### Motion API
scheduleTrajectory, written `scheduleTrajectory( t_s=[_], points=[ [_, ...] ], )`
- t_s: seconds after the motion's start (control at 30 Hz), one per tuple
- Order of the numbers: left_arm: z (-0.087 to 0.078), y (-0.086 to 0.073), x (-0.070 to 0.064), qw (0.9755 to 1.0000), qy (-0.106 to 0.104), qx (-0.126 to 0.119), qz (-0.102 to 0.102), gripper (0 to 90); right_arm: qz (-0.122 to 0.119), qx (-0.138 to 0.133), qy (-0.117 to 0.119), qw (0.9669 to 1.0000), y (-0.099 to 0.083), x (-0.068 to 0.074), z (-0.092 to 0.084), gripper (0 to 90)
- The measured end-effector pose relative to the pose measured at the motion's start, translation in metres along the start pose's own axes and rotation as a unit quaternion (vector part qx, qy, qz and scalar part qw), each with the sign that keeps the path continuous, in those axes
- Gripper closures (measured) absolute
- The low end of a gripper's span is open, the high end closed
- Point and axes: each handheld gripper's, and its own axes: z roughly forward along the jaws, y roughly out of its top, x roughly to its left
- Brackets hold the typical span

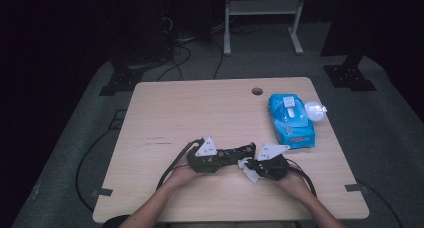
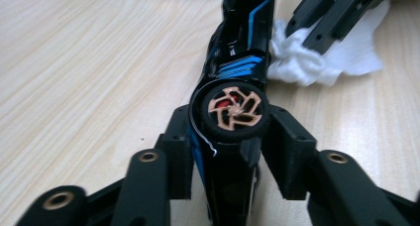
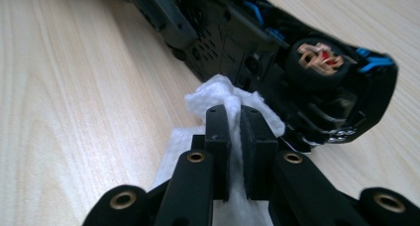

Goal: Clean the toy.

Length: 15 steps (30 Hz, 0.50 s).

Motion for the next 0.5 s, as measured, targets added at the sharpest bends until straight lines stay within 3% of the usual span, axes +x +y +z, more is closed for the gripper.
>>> scheduleTrajectory(
  t_s=[0.1, 0.2, 0.23, 0.33, 0.5],
  points=[
    [-0.001, 0.000, 0.001, 1.0000, -0.003, -0.004, -0.003, 61.3, 0.003, -0.007, 0.003, 1.0000, 0.000, -0.001, -0.003, 82.4],
    [-0.002, -0.001, 0.001, 0.9999, -0.012, -0.008, -0.005, 64.0, 0.035, -0.045, 0.012, 0.9983, 0.003, -0.003, -0.012, 82.4],
    [-0.002, -0.001, 0.000, 0.9999, -0.007, -0.007, -0.003, 64.0, 0.035, -0.045, 0.012, 0.9983, 0.003, -0.003, -0.012, 82.4],
    [-0.001, -0.001, 0.001, 0.9999, -0.002, -0.010, -0.006, 64.2, 0.051, -0.073, 0.009, 0.9960, 0.014, 0.001, -0.017, 82.5],
    [0.000, -0.003, 0.007, 0.9996, 0.007, -0.019, -0.020, 64.3, 0.055, -0.083, -0.001, 0.9951, 0.039, 0.000, -0.011, 82.5]
  ],
)
